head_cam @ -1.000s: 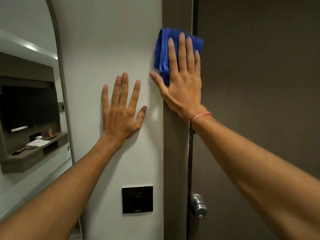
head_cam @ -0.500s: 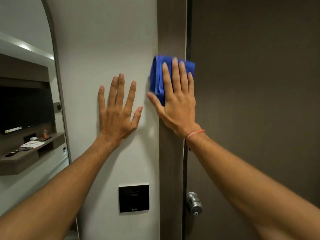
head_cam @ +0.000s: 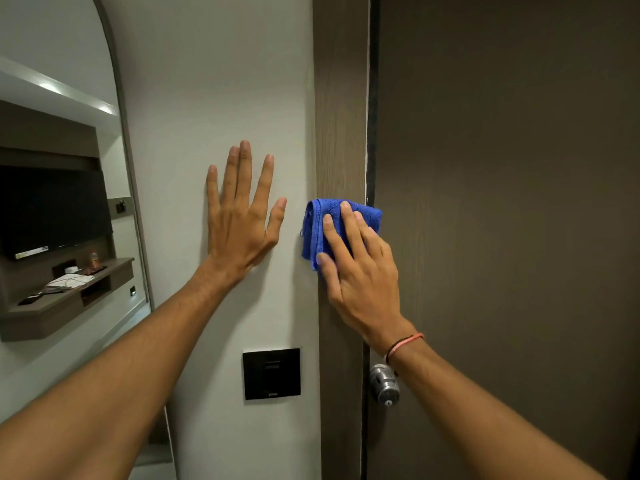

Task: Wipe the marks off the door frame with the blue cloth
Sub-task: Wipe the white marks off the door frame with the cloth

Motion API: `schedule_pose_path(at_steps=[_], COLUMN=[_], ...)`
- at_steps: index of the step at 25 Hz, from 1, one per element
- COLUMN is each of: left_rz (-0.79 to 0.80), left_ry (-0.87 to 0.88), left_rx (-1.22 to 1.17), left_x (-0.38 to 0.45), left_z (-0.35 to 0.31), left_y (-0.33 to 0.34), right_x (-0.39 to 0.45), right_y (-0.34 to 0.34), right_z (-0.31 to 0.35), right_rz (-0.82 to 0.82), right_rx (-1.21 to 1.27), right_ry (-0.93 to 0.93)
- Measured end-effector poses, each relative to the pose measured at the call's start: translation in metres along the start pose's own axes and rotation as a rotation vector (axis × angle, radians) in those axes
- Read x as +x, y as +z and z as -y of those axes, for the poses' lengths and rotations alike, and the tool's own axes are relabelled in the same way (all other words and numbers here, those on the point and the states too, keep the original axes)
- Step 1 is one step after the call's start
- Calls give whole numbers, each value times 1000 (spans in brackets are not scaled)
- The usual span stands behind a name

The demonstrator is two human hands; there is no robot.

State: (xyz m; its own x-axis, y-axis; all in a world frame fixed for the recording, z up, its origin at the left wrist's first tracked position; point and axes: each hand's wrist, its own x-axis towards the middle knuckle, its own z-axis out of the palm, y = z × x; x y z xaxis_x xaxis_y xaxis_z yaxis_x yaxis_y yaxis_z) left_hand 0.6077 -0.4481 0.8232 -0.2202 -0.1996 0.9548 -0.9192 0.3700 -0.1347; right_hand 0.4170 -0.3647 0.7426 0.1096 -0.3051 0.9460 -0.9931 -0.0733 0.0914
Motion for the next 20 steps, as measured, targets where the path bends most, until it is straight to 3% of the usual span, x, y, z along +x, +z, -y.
schedule_pose_path(at_steps=[5, 9, 12, 16, 20], left_rz=[-70, 18, 16, 55, 171], left_ry=[89, 118, 61, 121, 106], left_rx=[-204, -334, -407, -443, -583], left_x=[-19, -36, -40, -29, -22], left_z=[-37, -66, -86, -128, -215], left_y=[-25, -28, -25, -23, -17], right_x=[26, 39, 36, 19, -17], right_y=[-35, -49, -54, -63, -102], right_z=[-12, -11, -29, -61, -126], right_rz=[81, -10, 78, 40, -42], right_rx=[131, 316, 511, 711, 677], right_ry=[29, 377, 655, 870, 968])
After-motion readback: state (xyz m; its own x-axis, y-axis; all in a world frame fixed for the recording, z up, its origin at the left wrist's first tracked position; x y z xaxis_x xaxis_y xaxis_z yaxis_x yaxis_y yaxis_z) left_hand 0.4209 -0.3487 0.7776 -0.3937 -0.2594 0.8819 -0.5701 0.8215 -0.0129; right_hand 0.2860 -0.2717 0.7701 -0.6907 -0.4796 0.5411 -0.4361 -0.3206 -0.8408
